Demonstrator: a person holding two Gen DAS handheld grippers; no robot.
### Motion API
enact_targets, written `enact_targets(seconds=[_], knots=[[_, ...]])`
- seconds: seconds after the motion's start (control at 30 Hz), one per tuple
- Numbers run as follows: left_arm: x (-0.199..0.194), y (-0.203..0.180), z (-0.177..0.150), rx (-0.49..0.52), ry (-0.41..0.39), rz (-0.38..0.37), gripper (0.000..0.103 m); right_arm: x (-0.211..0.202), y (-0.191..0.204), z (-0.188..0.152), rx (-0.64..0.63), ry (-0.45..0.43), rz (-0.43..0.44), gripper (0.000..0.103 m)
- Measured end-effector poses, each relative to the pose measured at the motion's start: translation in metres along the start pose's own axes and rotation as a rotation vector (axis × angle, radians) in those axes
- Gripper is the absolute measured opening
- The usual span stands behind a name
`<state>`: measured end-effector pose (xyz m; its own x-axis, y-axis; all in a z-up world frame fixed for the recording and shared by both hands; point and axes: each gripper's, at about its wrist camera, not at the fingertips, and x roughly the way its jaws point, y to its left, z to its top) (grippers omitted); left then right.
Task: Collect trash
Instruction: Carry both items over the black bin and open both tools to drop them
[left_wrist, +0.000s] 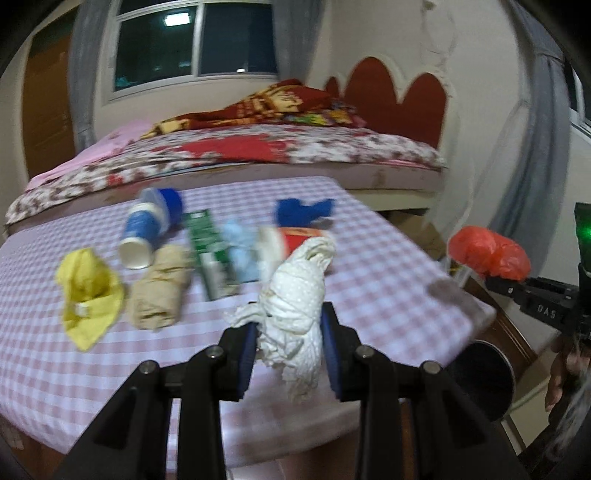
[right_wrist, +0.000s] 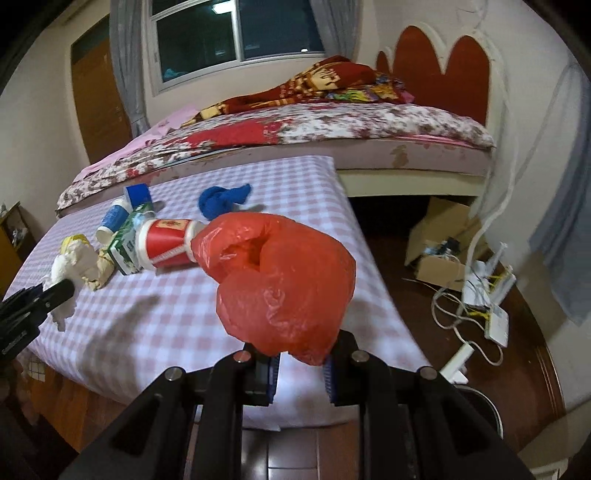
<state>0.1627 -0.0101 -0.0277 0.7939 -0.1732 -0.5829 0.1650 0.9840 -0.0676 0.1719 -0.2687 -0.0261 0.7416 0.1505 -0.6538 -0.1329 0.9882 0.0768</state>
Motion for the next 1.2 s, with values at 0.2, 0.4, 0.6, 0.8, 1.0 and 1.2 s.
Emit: enact_targets(seconds=[0.2,0.4,0.6,0.8,1.0,1.2], knots=[[0.005,-0.056,-0.003,0.075,0.01,-0.084,0.033,-0.023,-0.042,-0.024,0.057,0.005,-0.06,0.021],[0.011,-0.104,-0.006,0.135,0.025,-0.159,0.033,-0.04,-0.084,-0.047,0.111,0.025,-0.118,0.021],[0.015,-0.143,-0.01,0.184,0.039,-0.223,0.033,-0.053,-0.116,-0.064,0.154,0.034,-0.161,0.021],[0.017,-0.179,-0.018,0.226,0.053,-0.277,0.033,-0.064,-0.14,-0.079,0.183,0.044,-0.2,0.021],[0.021,-0.218,-0.032,0.265,0.087,-0.343,0.033,-0.075,-0.168,-0.1,0.213,0.072,-0.236,0.021],[0.028,-0.251,-0.044,0.305,0.122,-0.393,0.033,-0.08,-0.193,-0.123,0.244,0.104,-0.265,0.021]])
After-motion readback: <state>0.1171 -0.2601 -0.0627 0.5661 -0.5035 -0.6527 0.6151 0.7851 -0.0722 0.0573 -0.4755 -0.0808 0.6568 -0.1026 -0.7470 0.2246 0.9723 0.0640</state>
